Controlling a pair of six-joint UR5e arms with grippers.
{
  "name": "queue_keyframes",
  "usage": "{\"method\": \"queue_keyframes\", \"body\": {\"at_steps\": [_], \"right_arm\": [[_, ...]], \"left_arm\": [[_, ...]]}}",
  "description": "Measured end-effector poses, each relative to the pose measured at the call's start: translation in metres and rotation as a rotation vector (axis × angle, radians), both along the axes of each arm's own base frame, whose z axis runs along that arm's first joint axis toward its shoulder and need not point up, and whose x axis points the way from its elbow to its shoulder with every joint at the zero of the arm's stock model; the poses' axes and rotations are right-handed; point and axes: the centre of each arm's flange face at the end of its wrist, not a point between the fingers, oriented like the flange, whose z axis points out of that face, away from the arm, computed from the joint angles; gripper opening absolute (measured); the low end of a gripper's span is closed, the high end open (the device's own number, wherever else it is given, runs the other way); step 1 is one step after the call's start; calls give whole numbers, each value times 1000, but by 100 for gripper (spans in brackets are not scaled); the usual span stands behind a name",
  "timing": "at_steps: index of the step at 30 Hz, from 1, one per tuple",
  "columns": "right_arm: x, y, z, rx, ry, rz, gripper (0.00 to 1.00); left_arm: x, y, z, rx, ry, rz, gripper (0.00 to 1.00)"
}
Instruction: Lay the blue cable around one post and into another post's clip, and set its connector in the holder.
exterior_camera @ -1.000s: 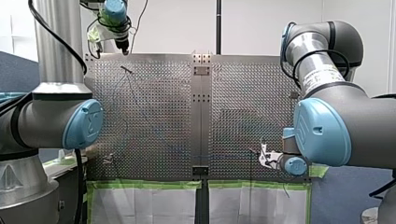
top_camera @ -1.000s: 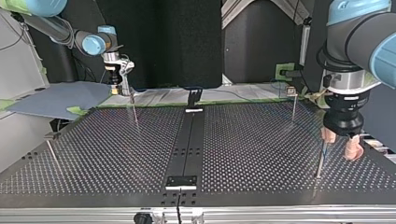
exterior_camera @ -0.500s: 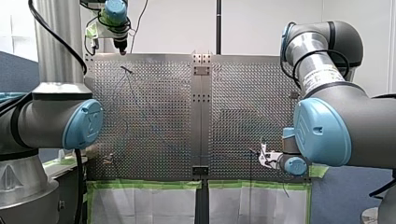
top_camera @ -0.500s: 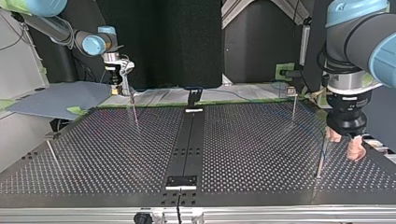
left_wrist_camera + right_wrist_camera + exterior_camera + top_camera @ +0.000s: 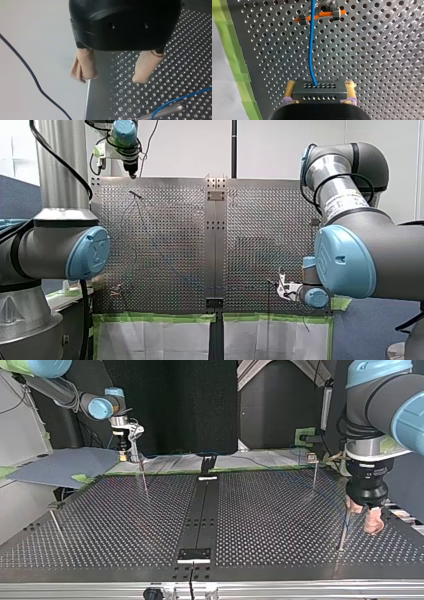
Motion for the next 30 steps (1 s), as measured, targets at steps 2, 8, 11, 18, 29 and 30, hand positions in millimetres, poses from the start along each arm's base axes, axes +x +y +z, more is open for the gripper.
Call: {"method": "queue_keyframes", "body": {"at_steps": [2, 8, 11, 18, 29, 30], "right_arm": [[0, 0, 0, 0, 0, 0, 4], [0, 0, 0, 1, 1, -1, 4], [0, 0, 0, 1, 1, -1, 4], [0, 0, 0, 0, 2, -1, 4], [0, 0, 0, 0, 2, 0, 4], [0, 0, 0, 1, 2, 0, 4]], "left_arm": [[0, -1, 0, 18, 5, -4, 100], [-1, -2, -1, 64, 19, -13, 100], [-2, -3, -5, 72, 29, -16, 100], [-3, -5, -9, 64, 34, -18, 100], [-3, -7, -10, 47, 24, -13, 100], [-3, -7, -10, 47, 24, -12, 100]]}}
